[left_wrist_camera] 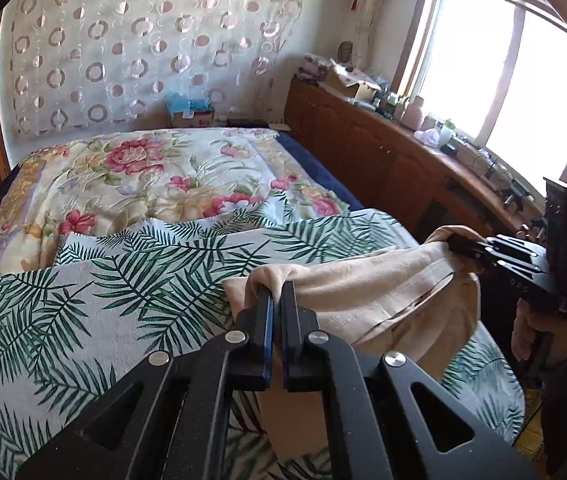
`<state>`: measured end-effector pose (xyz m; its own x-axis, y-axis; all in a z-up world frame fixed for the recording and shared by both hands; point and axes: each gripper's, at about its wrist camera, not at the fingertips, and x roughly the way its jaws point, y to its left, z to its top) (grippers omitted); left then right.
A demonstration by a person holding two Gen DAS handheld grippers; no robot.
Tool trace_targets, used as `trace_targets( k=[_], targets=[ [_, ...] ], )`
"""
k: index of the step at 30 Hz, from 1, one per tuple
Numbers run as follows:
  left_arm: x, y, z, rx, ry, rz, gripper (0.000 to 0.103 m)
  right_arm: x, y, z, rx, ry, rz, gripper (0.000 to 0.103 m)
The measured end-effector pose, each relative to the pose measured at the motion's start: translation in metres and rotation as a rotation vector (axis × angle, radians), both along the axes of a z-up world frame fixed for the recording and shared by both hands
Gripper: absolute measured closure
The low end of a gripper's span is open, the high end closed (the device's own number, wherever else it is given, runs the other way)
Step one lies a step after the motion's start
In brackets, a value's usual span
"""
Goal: Fold small clothes
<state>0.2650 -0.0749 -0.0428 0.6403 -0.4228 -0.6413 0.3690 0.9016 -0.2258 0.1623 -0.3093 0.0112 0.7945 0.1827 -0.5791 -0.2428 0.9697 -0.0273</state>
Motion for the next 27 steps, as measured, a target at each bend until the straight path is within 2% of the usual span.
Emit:
trace_targets(
  k=[3, 5, 7, 9, 10, 11, 12, 14, 15, 21, 25, 27],
  targets=[
    [0.015, -0.001, -0.012, 0.022, 0.033, -0.001, 0.099, 0.012, 0.002, -0.004, -0.004, -0.001, -0.011, 0.096],
    [0.020, -0.001, -0.017, 0.023, 0.045, -0.004, 0.099, 0.010, 0.003, -0.003, 0.001, -0.001, -0.017, 0.086],
    [0.023, 0.001, -0.019, 0.011, 0.058, -0.021, 0.099, 0.009, 0.004, 0.000, 0.000, -0.006, -0.025, 0.072],
    [0.022, 0.003, -0.017, 0.010, 0.053, -0.017, 0.088, 0.006, 0.003, 0.003, -0.010, -0.024, -0.037, 0.066],
    [0.020, 0.005, -0.014, 0.014, 0.038, -0.014, 0.067, 0.004, 0.002, 0.006, -0.028, -0.033, -0.050, 0.066],
    [0.016, 0.007, -0.011, 0.013, 0.022, -0.020, 0.055, 0.001, 0.001, 0.003, -0.045, -0.036, -0.065, 0.066],
    [0.014, 0.007, -0.008, 0.007, 0.017, -0.036, 0.052, -0.002, -0.002, 0.002, -0.052, -0.033, -0.078, 0.065],
    [0.008, 0.009, -0.009, 0.002, 0.026, -0.071, 0.037, -0.007, -0.007, 0.000, -0.019, 0.000, -0.043, 0.065],
    [0.005, 0.011, -0.010, 0.004, 0.028, -0.075, 0.034, -0.008, -0.008, -0.002, -0.013, 0.015, -0.027, 0.065],
    [-0.005, 0.016, -0.037, 0.038, 0.077, -0.092, 0.032, -0.018, -0.007, -0.008, -0.038, 0.054, 0.050, 0.065],
    [0.000, 0.006, -0.051, 0.099, 0.096, -0.097, 0.032, 0.004, -0.008, -0.012, -0.032, 0.105, 0.066, 0.065],
    [0.005, 0.000, -0.048, 0.097, 0.078, -0.102, 0.032, 0.016, -0.010, -0.012, -0.006, 0.121, 0.083, 0.065]
  ],
)
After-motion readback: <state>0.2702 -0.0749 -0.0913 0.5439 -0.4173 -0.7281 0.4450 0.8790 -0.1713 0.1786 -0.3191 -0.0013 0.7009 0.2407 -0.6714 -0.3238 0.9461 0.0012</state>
